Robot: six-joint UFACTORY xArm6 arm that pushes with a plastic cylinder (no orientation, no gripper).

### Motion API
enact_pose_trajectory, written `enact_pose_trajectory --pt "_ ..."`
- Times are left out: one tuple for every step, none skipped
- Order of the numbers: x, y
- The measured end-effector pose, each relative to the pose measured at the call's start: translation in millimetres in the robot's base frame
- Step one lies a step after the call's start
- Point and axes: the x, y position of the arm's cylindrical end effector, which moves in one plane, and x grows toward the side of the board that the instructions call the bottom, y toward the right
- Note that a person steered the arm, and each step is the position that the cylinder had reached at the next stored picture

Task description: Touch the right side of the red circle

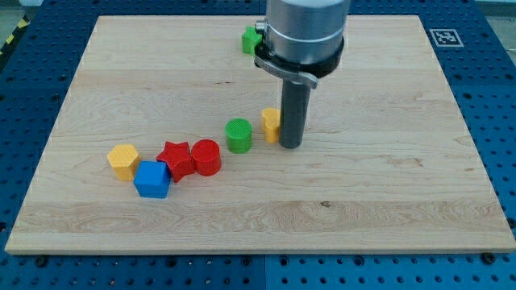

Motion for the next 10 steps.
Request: enact_pose_trajectory --pt "-1 2" --pt "23 12" --pt "35 12" --pt "35 12" --pt "5 16" --pt "16 10" --pt "33 -16" --pt "33 -55" --pt "33 -83" --pt "33 -83"
